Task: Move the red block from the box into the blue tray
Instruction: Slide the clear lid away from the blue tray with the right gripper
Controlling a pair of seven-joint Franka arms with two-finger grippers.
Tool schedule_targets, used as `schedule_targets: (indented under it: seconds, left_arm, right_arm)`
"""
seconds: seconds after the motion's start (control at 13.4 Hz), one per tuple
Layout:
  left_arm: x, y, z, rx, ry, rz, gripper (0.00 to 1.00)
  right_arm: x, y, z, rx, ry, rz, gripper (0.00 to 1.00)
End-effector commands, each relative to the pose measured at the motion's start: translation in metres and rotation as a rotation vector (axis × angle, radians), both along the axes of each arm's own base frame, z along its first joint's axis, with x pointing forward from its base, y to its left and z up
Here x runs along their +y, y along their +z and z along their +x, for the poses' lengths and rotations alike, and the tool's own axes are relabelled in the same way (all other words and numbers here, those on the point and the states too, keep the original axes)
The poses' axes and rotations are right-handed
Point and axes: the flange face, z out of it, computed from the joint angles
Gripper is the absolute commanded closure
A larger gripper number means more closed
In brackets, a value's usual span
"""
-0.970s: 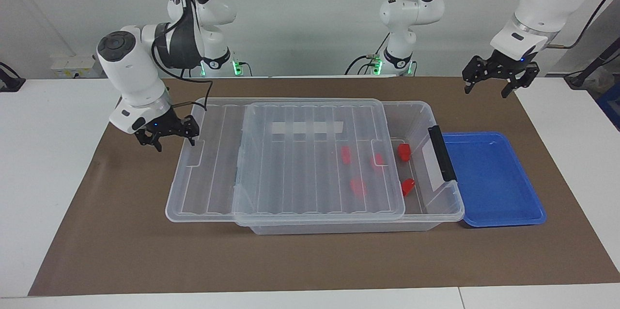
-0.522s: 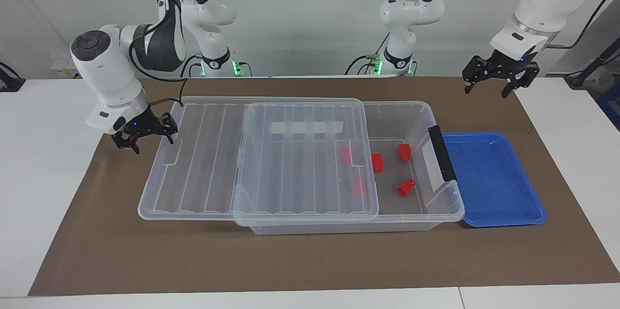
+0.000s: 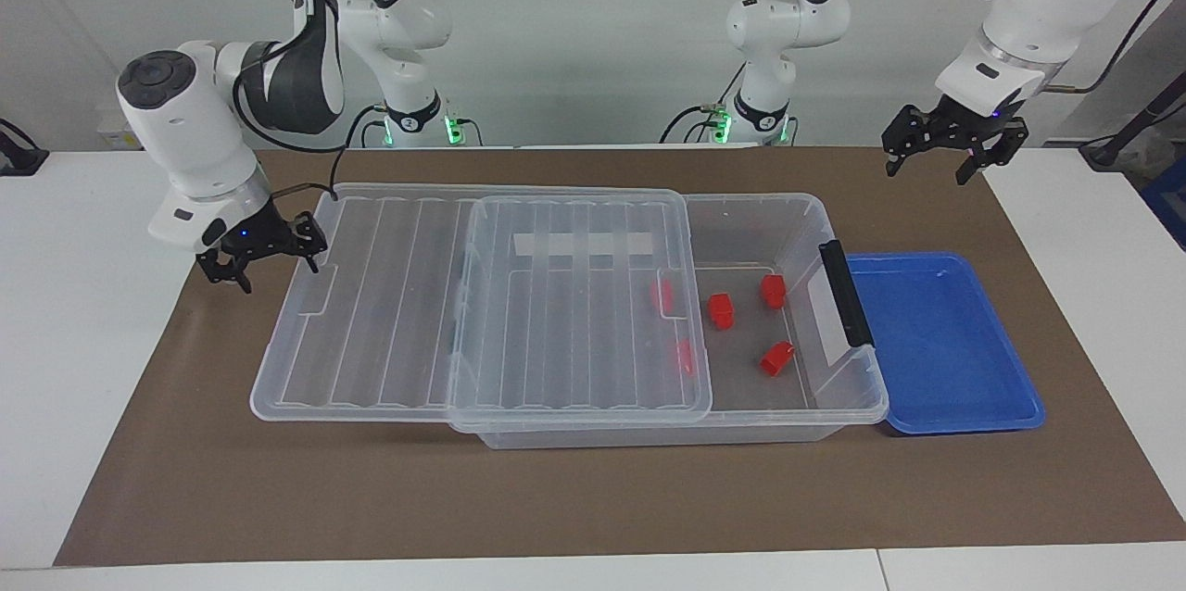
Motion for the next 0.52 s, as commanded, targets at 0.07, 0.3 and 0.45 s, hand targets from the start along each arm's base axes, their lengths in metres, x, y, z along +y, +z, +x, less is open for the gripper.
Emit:
schedule_targets:
  seconds: [0.07, 0.3, 0.45]
  left_arm:
    - [-0.015, 0.008, -0.022, 0.020, -0.019, -0.011, 0.00]
    - [-0.020, 0.010, -0.019, -0.005, 0.037, -0.020, 0.00]
    - [-0.058, 0.006, -0.018, -0.036, 0.188, -0.022, 0.00]
  right_arm:
    - [0.019, 0.028, -0.008, 0.001, -0.153, 0.007, 0.02]
    - [0.043, 0.060, -0.013, -0.037, -0.360, 0.019, 0.00]
    - [0.060, 0.077, -0.014, -0.056, -0.472, 0.029, 0.00]
